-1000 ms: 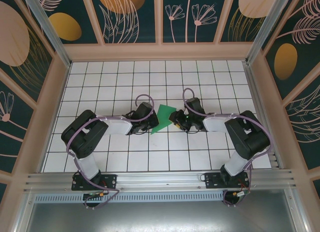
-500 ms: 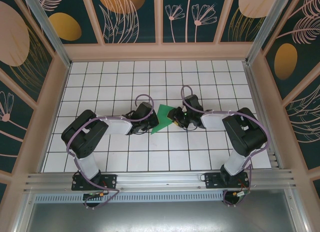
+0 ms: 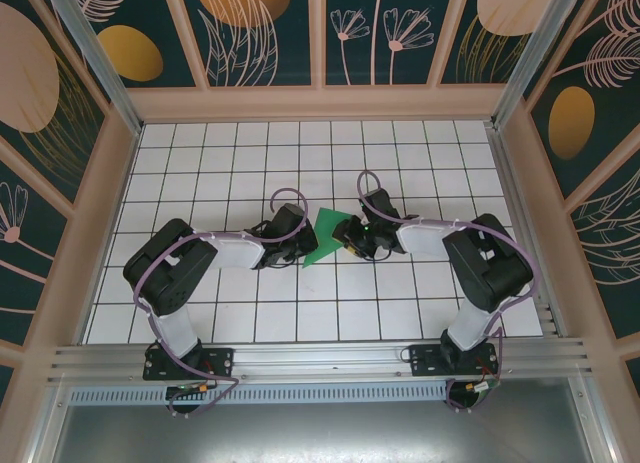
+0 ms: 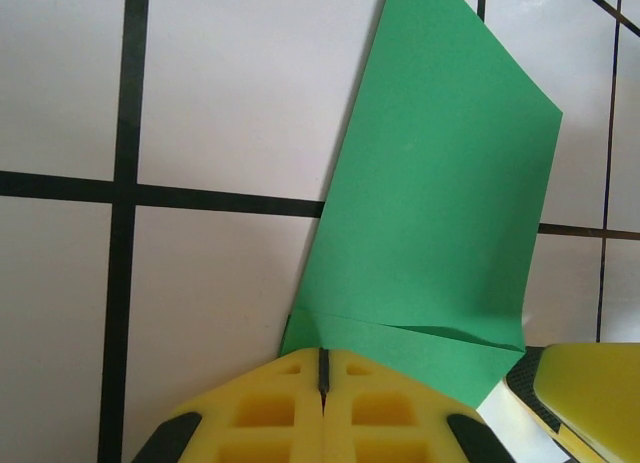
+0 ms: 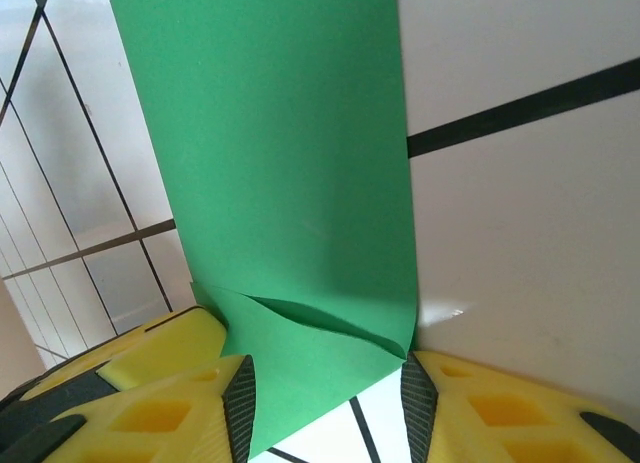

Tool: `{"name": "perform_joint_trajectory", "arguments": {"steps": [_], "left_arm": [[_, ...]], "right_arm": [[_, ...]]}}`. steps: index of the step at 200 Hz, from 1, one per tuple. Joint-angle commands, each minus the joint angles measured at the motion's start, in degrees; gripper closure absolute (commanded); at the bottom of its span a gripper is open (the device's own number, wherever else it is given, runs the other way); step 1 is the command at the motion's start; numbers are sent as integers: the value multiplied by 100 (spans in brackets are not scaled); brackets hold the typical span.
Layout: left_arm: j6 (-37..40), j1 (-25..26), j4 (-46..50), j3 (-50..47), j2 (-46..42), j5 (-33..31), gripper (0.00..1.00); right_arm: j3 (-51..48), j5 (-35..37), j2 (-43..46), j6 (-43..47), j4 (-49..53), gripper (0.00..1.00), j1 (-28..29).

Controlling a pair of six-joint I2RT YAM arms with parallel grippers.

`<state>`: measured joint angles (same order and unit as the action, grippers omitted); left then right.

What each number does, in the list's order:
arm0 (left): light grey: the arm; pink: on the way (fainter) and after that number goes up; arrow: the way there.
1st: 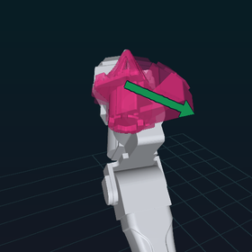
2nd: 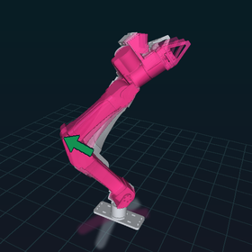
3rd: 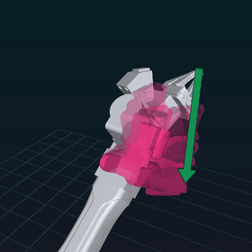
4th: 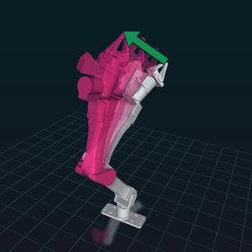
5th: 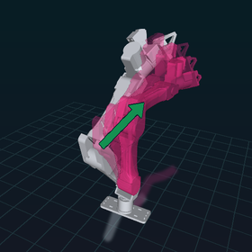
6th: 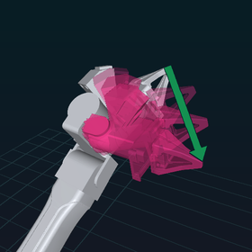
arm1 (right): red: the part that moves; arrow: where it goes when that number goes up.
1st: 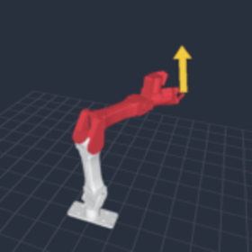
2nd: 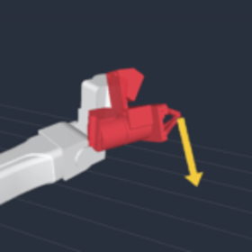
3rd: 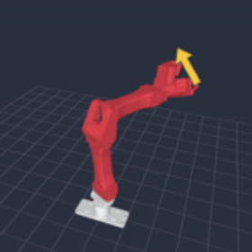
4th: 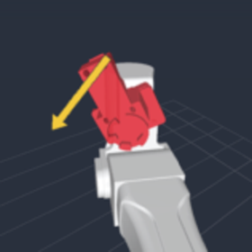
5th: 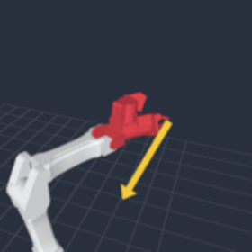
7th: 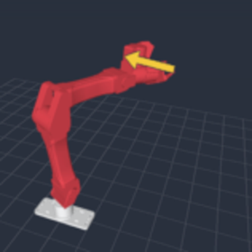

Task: Fold a paper plane with a square sheet of paper (pick it up from the middle)
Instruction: Fourth fold the wing at the center of the table.

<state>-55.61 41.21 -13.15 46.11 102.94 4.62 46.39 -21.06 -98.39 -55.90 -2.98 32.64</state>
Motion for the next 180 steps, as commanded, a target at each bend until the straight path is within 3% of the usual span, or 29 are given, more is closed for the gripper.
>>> {"name": "perform_joint_trajectory", "arguments": {"steps": [1,121,180], "left_arm": [[-29,3,261,-67,278,56,100],[42,2,269,-99,262,74,100],[142,0,321,-36,71,113,97]], "right_arm": [[128,-21,-105,-82,20,55,31],[-317,-317,325,-211,-971,62,7],[-560,-777,144,-202,-1609,72,-12]]}}
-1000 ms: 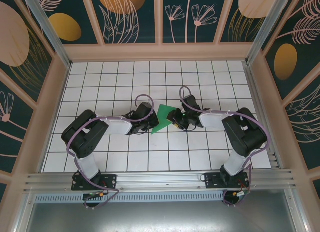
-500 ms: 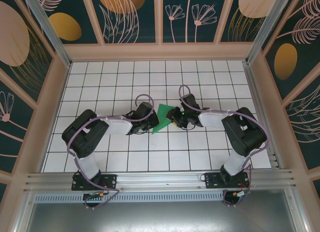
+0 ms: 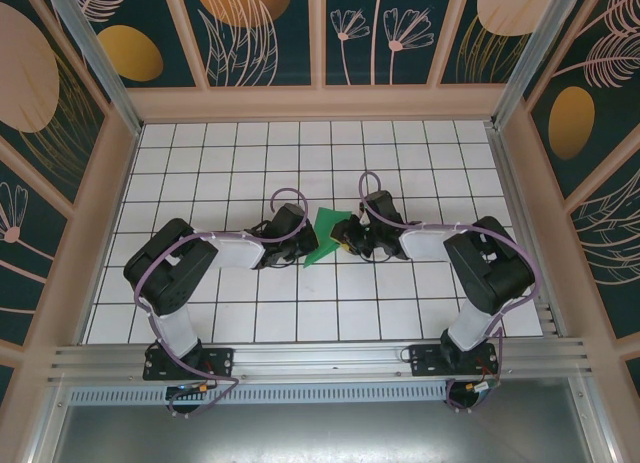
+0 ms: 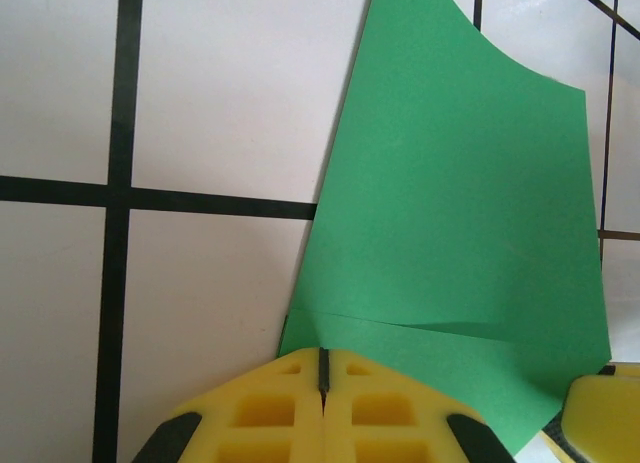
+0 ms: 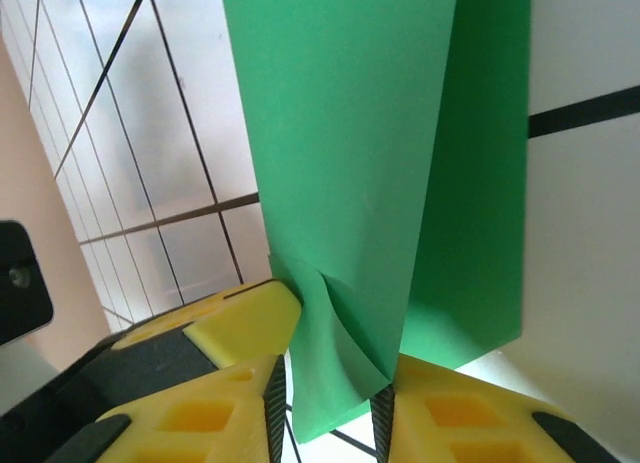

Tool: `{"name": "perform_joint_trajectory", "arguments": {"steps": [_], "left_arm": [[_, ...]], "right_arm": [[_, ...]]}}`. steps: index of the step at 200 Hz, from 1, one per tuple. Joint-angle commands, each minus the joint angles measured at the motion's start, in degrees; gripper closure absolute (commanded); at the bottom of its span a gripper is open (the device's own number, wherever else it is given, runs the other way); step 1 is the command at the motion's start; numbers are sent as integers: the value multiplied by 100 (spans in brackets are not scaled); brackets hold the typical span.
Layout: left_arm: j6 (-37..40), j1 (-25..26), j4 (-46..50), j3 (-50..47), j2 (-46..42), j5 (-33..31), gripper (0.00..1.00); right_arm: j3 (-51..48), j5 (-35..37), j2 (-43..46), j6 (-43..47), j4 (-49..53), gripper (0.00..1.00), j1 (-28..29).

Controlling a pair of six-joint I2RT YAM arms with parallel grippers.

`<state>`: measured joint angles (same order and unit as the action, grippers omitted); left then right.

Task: Fold a paper plane with a square sheet of paper (pick it up from the middle)
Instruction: Fourth fold the wing at the center of the table.

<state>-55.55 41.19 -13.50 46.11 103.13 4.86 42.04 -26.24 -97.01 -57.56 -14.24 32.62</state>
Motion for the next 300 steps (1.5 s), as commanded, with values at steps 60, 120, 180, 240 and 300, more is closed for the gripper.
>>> {"name": "perform_joint_trajectory", "arguments": {"steps": [60,120,180,240,300], "left_arm": [[508,-7,652,219,-721,-155,87],[1023,-41,236,-380,-1818,-535,62],[2285,-41,-849,-1074,-2385,-324,23],[3805,74,-1846,-1512,-2210,16,7],[5269,100,-2159,-1480,-1497,-111,14]], "right_arm": [[-175,120,128,14,-358,95,-98],[116,876,827,15,763,100,-60],[539,1323,939,-546,1516,100,101],[950,1049,307,-930,1613,100,90],[1606,703,-338,-942,2054,100,79]]}}
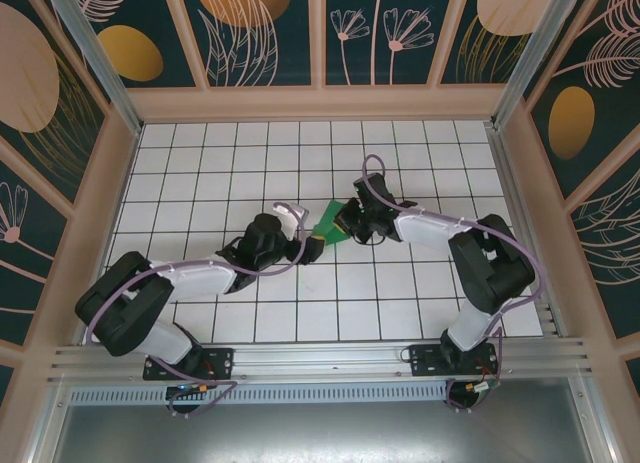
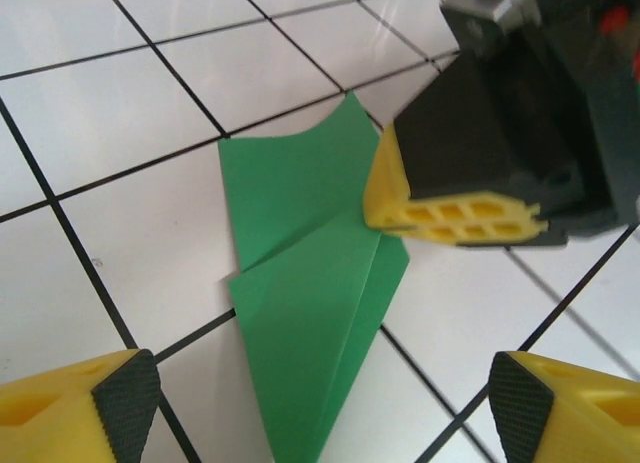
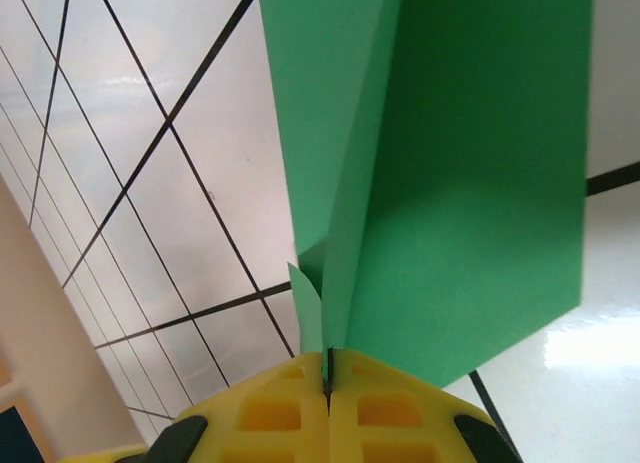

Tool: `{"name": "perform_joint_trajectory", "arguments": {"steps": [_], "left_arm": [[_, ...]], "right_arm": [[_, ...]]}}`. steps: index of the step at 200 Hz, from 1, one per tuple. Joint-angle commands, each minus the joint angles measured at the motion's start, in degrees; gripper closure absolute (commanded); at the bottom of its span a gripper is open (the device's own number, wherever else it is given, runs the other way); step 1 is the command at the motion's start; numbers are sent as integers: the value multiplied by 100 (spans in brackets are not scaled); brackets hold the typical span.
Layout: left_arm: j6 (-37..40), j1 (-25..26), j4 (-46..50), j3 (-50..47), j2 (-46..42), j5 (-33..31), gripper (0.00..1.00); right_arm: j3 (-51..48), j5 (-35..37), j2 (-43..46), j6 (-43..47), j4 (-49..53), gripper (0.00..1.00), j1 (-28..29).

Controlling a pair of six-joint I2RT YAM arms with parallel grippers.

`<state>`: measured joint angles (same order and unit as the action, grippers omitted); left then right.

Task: Fold a paper plane with a square sheet of paper (pick it up from the middle)
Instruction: Fourth fold the wing at the center of the table.

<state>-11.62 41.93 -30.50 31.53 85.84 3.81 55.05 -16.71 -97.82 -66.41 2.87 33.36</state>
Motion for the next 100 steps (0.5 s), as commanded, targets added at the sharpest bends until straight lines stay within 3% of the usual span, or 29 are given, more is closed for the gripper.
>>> {"name": "perform_joint_trajectory", "arguments": {"steps": [1,41,100], "left_arm": [[896,26,-453,-10,245,0,14],[1504,27,-550,289,940,194,21],[1798,28,-1119,343,1460,28,34]], "right_arm": [[305,-256,-269,-52,353,100,4],[408,-416,-436,-12,487,100,-6],[380,-636,-310,67,688,100,-136]]}}
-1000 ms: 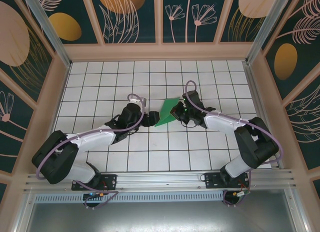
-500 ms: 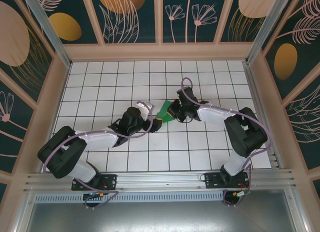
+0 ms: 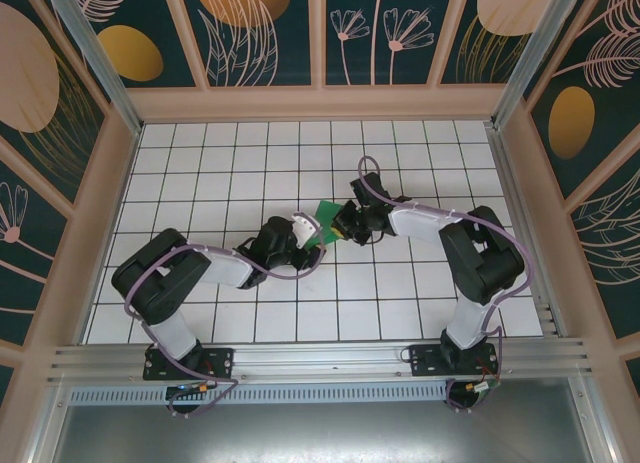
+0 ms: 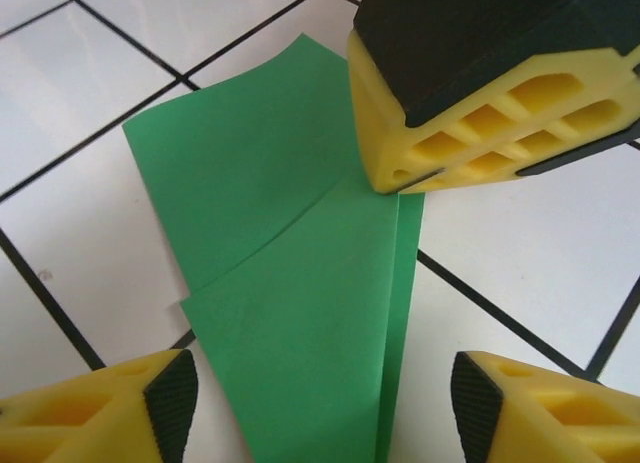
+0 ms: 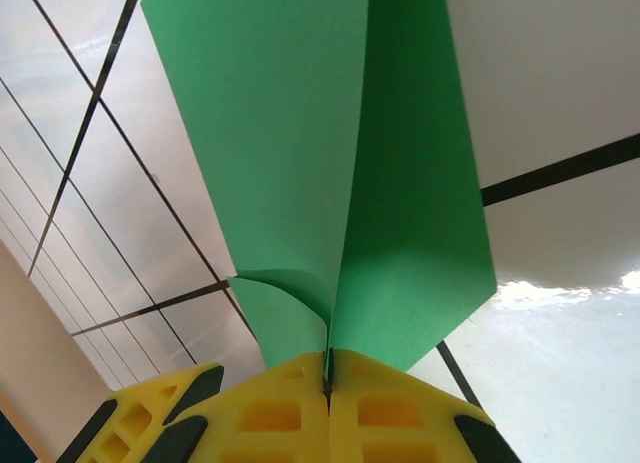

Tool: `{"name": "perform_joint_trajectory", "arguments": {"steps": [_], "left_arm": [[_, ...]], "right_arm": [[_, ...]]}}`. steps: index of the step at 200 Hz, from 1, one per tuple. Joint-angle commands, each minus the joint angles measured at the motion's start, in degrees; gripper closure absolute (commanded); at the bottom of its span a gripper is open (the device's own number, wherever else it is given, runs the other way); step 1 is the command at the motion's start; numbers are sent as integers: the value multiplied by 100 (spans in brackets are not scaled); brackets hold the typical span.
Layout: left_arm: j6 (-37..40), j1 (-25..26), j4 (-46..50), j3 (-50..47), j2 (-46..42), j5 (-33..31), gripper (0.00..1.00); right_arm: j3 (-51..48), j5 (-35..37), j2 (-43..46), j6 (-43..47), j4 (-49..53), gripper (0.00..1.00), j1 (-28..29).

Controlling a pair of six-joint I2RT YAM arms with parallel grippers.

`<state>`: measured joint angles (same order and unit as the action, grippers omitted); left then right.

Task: Fold a paper plane with a square sheet of paper (pick it up from the middle)
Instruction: Fourth fold the wing at the center of the table.

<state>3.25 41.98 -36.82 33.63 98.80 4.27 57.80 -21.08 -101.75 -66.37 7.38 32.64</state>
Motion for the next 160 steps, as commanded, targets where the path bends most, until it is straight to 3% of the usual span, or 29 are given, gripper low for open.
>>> {"name": "perform_joint_trajectory", "arguments": {"steps": [1,40,98,118,160], "left_arm": [[314,23,-490,134,169,-11,34],[425,33,-546,232,392,290,42],[415,47,-686,232,504,176,55],[420,47,-695,231,517,170,63],[349,47,-660,178,556,313,75]], "right_arm": [[98,-201,89,63,238,100,-69],[104,-339,143,10,203,100,-96],[175,-500,132,-21,230,100,-93],[181,-511,171,-8,214,88,-98],[183,-447,206,147,253,73,-99]]}}
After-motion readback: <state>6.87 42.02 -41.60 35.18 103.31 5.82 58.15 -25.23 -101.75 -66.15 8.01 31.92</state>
